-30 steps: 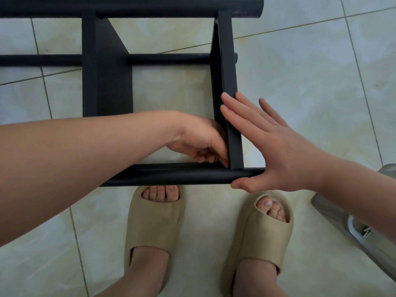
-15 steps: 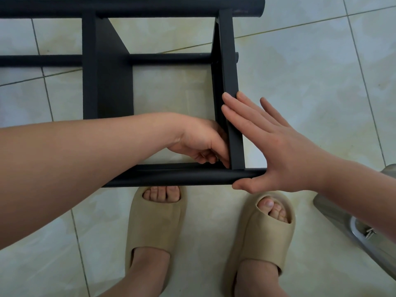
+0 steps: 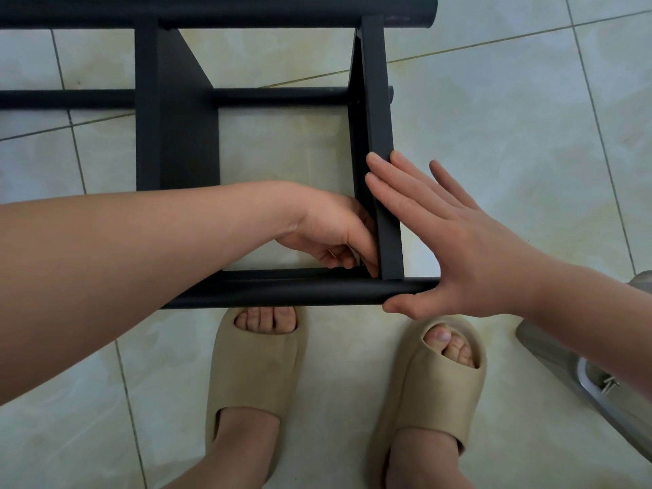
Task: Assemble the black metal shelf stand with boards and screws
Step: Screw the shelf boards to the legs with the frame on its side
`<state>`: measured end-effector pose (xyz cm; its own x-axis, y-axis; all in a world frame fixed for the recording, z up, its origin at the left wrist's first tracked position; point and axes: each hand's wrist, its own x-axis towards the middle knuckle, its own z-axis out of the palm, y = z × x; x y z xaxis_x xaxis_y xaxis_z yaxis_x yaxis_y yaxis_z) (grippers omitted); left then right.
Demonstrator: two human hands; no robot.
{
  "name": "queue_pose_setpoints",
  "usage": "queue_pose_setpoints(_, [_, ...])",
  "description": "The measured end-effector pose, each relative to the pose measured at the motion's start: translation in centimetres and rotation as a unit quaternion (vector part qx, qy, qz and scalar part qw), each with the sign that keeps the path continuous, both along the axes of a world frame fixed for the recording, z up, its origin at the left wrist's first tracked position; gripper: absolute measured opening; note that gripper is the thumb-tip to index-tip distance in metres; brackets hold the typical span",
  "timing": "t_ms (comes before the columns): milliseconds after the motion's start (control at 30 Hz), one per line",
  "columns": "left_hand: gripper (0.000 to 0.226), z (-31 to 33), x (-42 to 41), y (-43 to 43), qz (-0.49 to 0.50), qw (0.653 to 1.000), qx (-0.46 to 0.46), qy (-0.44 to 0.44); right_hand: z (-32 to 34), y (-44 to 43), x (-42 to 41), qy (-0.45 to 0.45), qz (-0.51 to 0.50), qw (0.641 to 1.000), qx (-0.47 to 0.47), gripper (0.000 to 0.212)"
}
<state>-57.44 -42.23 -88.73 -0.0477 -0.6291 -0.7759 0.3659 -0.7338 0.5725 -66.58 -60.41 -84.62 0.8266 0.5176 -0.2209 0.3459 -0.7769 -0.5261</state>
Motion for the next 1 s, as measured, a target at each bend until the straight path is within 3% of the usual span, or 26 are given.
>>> queue_pose_setpoints(300, [0.025,0.28,0.49,0.22,-0.009,1.0,-0.008,0.027,-0.03,0.01,0.0,0.0,0.001,1.0,-0.002,0.119])
queue_pose_setpoints(500, [0.038,0.11,0.26,-0.04,-0.009,1.0,-0.002,0.018,0.02,0.03,-0.01,-0.003,0.001,1.0,-0.003,0.118])
queue_pose_setpoints(667, [0.021,-0.01,0.08,-0.11,0.004,1.0,0.0,0.015,0.03,0.02,0.01,0.0,0.001,1.0,-0.004,0.118])
queue_pose_setpoints(867, [0.029,0.03,0.36,0.07,0.005,0.999,-0.003,0.033,0.04,0.02,0.0,0.0,0.001,1.0,-0.004,0.118])
queue_pose_setpoints(1000, [0.022,0.01,0.15,-0.08,-0.011,1.0,0.019,0.019,0.05,0.0,0.02,0.002,0.002,1.0,-0.004,0.119])
